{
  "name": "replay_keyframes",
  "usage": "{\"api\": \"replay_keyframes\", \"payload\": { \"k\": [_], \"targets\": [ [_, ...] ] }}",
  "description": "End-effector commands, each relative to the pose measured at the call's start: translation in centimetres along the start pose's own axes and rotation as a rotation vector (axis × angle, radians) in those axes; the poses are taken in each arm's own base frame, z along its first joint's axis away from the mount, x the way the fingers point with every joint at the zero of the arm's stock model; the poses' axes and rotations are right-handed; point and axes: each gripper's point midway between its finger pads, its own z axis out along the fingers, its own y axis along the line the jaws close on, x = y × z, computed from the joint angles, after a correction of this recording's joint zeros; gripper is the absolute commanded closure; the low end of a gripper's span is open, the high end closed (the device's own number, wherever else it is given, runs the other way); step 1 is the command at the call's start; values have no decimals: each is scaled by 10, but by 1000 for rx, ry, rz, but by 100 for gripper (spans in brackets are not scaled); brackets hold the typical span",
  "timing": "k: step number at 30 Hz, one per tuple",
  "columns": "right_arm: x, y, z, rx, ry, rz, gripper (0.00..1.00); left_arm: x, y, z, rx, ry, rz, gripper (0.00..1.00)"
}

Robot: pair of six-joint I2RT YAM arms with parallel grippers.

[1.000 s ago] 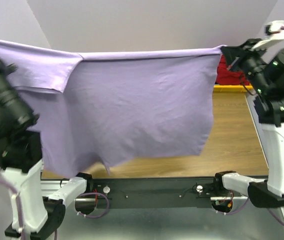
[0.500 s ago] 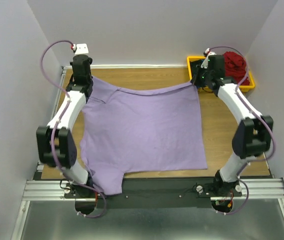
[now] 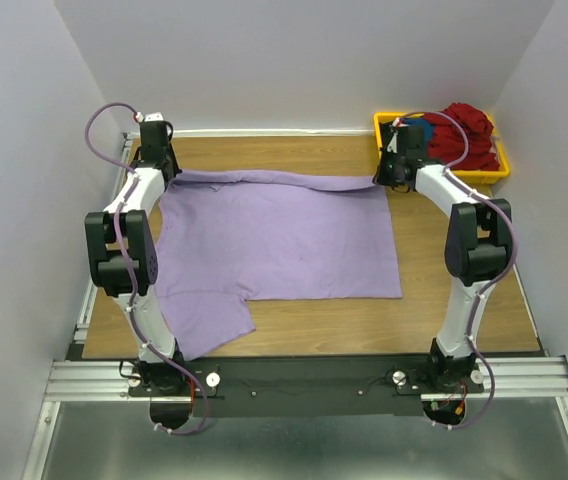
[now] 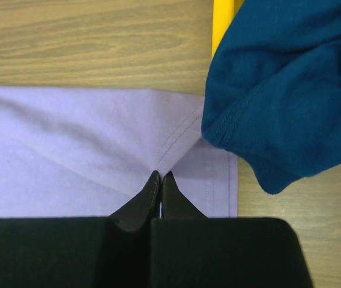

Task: Fold and stack the t-shirts
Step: Fold the tshirt

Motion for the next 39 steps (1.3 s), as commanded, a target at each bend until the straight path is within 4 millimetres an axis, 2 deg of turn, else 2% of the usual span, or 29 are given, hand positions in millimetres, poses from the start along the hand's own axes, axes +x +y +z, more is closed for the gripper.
{"api": "replay_keyframes", "payload": {
  "k": [1, 8, 12, 15, 20, 27, 32, 35, 39],
  "targets": [
    [-25, -5, 0, 21, -72, -11, 99, -28, -5, -19, 58, -44, -54, 100],
    [-35, -6, -7, 23, -97, -7, 99, -22, 13, -34, 32, 25, -125, 100],
    [-40, -7, -16, 31, -114, -11, 99, -28, 25, -47, 22, 27, -168, 100],
    [-37, -9, -20, 37, -111, -17, 99, -32, 30, -60, 30, 31, -187, 100],
    [-35, -9, -32, 42, -117, -18, 99, -26, 32, -76, 44, 64, -190, 100],
    [-24, -14, -44, 61, -101, -13, 99, -12, 36, -96, 45, 101, -192, 100],
    [-11, -20, -46, 86, -77, 2, 99, 11, 35, -111, 60, 153, -197, 100],
    [-6, -20, -49, 87, -66, 7, 99, 12, 37, -124, 64, 141, -197, 100],
    [10, -23, -46, 96, -32, 30, 99, 32, 45, -126, 39, 158, -202, 100]
  ]
}}
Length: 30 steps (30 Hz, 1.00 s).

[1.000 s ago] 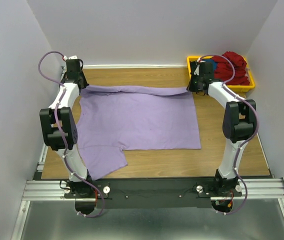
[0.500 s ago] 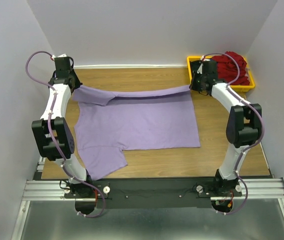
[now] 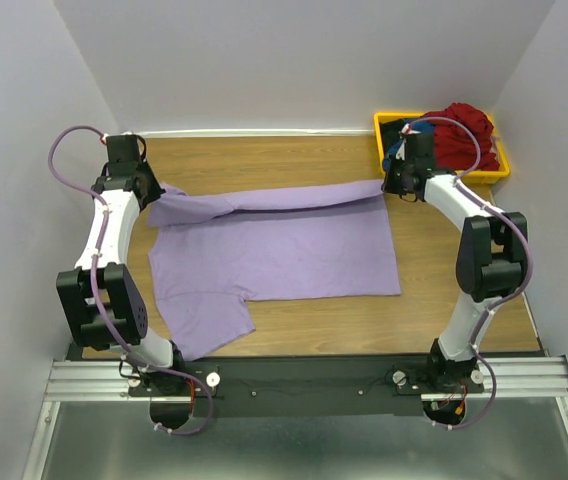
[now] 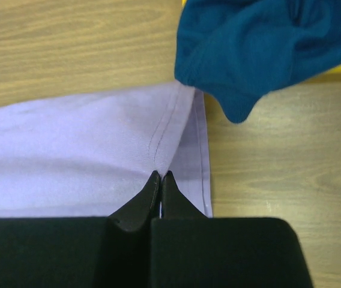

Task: Fold and stack the t-shirts
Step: Fold the tshirt

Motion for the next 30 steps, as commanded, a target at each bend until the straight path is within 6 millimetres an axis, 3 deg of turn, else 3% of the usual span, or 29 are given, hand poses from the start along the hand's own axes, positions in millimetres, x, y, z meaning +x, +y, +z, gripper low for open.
{"api": "replay_keyframes", "payload": {
  "k": [1, 8, 11, 21, 25, 26, 28, 29, 30],
  "targets": [
    [14, -13, -8, 52, 25, 32, 99, 13, 11, -8, -7, 13, -21, 100],
    [58, -36, 5, 159, 122, 74, 99, 51, 17, 7, -5, 72, -44, 100],
    [78, -41, 19, 173, 181, 96, 99, 67, 22, 18, -17, 92, -49, 100],
    [93, -35, 34, 142, 237, 127, 99, 88, 17, 34, 27, 133, -73, 100],
    [77, -30, 26, 130, 208, 135, 99, 69, 10, 31, 46, 97, -79, 100],
    [63, -26, 24, 119, 181, 135, 99, 61, 7, 30, 51, 83, -80, 100],
    [48, -21, 21, 104, 155, 134, 99, 32, -1, 27, 67, 30, -87, 100],
    [27, -17, 19, 93, 112, 134, 99, 26, -3, 30, 67, 24, -93, 100],
    [21, -16, 20, 90, 103, 134, 99, 4, -9, 27, 80, -18, -97, 100]
  ]
}}
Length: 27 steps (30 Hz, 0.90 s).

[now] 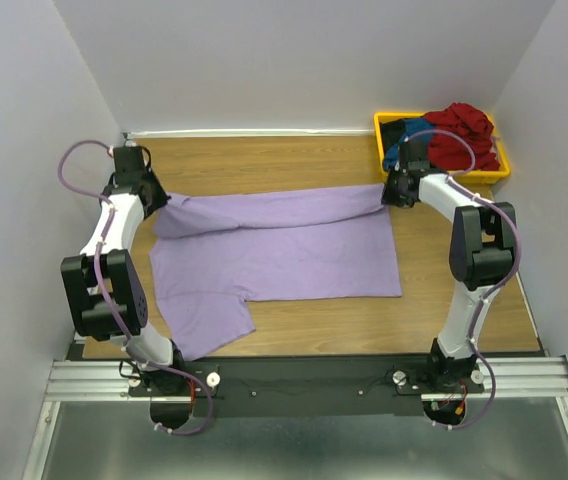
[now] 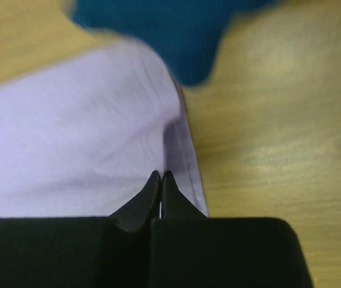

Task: Fold and stack the t-shirts
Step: Fold the tshirt

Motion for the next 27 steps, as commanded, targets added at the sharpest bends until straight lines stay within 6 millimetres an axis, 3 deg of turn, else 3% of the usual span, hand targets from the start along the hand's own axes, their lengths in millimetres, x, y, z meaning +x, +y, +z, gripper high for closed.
{"api": "replay_keyframes", "payload": {
  "k": [1, 2, 5, 8, 10, 12, 17, 21, 27],
  "targets": [
    [-52, 16, -18, -40, -103, 16, 99, -64, -24, -9, 63, -130, -29, 100],
    [-67, 22, -22, -52, -134, 13, 99, -78, -29, -7, 67, -153, -35, 100],
    [-83, 26, -17, -58, -157, 12, 99, -100, -34, 2, 71, -189, -51, 100],
    [-103, 33, -14, -70, -190, 12, 99, -136, -50, 1, 128, -268, -73, 100],
    [-114, 34, -14, -64, -215, 15, 99, -145, -55, 5, 152, -295, -75, 100],
    [-116, 35, -8, -62, -212, 18, 99, -148, -60, 18, 180, -302, -74, 100],
    [-116, 38, -4, -77, -205, 27, 99, -134, -70, 48, 256, -261, -65, 100],
    [-114, 38, -6, -75, -205, 25, 99, -122, -82, 60, 335, -215, -76, 100],
    [-120, 38, -9, -76, -219, 2, 99, -156, -81, 47, 350, -296, -91, 100]
  ]
}}
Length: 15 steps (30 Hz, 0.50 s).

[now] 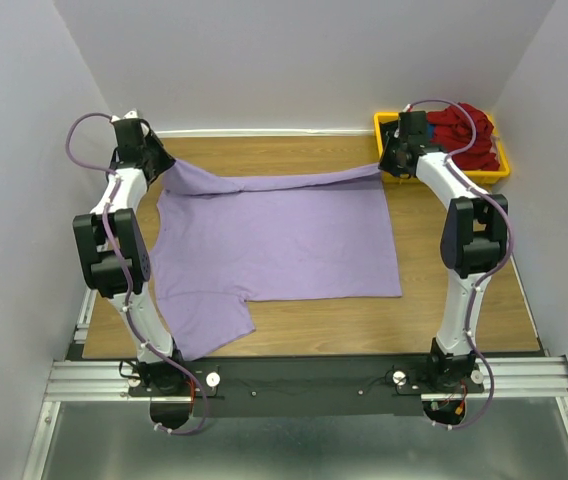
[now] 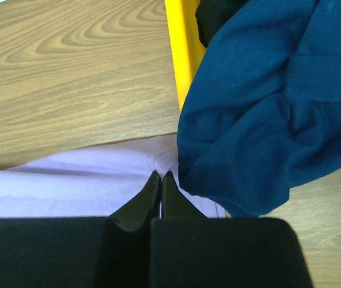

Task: Fold and stack the t-shirts
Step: Fold the tshirt

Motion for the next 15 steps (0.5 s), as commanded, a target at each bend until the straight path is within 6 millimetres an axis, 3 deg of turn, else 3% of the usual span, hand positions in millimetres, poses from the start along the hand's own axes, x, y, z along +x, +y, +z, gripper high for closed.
{"api": "replay_keyframes", "payload": {
  "k": [1, 6, 12, 15],
  "targets": [
    [-8, -2, -2, 3, -10, -7, 99, -44, -14, -8, 78, -93, -7, 100],
    [-7, -8, -6, 27, -13, -4, 99, -37, -2, -12, 54, -69, -8, 100],
    [-19, -11, -20, 37, -45, -8, 99, -73, -10, -37, 68, -154, 8, 100],
    [-12, -13, -16, 39, -29, -1, 99, -68, -5, -38, 52, -159, 7, 100]
  ]
}}
